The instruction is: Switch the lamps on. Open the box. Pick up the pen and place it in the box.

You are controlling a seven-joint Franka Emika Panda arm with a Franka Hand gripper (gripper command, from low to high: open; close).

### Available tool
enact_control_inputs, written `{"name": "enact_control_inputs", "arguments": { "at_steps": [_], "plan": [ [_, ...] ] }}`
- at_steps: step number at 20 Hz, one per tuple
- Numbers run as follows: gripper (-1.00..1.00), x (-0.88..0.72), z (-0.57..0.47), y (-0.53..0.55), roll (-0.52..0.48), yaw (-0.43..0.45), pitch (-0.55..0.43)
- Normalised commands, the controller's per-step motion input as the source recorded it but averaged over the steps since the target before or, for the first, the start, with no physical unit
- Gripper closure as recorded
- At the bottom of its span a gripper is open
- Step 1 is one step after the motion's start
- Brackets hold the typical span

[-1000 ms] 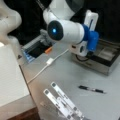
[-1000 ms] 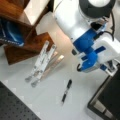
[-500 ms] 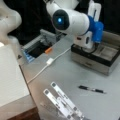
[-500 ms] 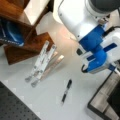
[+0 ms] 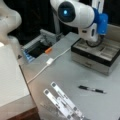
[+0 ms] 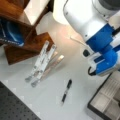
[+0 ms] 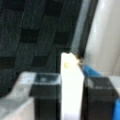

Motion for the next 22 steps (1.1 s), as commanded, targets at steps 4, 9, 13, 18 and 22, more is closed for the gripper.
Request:
{"name": "enact_control_inputs", "arguments": {
  "at_steps": [4, 9, 13, 18, 22],
  "plan": [
    [1.00, 0.12, 0.21, 0.26, 0.104, -0.117, 0.036],
    [1.00, 0.14, 0.24, 0.40, 0.095, -0.159, 0.039],
    [-1.00, 0.18, 0.24, 0.43, 0.074, -0.181, 0.064],
    [-1.00, 0.20, 0.13, 0.39, 0.060, -0.188, 0.070],
    [-1.00, 0.10, 0.02, 0.30, 0.073, -0.153, 0.060]
  ]
}}
